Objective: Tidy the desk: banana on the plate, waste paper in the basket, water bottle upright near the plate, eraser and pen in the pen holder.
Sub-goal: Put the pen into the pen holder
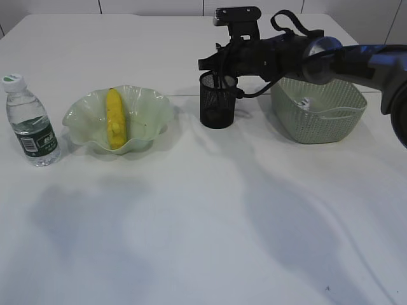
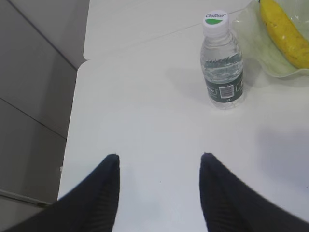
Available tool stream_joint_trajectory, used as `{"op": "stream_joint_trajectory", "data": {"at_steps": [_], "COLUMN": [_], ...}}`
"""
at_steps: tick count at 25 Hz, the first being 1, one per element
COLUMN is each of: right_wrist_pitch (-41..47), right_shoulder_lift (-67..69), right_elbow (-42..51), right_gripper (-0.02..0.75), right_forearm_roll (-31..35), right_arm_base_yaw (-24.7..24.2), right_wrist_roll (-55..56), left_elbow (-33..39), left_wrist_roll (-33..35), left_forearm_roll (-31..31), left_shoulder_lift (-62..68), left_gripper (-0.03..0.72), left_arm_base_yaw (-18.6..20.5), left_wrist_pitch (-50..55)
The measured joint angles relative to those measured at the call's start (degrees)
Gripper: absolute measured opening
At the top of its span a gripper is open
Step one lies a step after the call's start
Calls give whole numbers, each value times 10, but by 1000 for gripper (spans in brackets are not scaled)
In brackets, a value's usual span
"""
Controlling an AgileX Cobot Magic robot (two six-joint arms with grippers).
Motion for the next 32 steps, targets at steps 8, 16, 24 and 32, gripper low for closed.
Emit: {"op": "stream_joint_trajectory", "data": {"at_steps": [8,16,24,32], "right_wrist_pitch": [6,7,7,7], "right_shoulder_lift": [0,0,0,0], "right_elbow": [1,1,1,1], "right_gripper": [74,74,93,184], "right_forearm_roll": [-2,-18,-20,-20], "right_arm_base_yaw": [0,0,0,0], "right_wrist_roll": [0,0,0,0], "left_elbow": [0,0,0,0], "left_wrist_roll": [0,0,0,0], "left_forearm_roll": [0,0,0,0], "left_shoulder_lift": [0,0,0,0], "left_gripper": [374,370,367,366], "left_arm_base_yaw": [0,0,0,0], "left_wrist_pitch": [1,2,2,2]}}
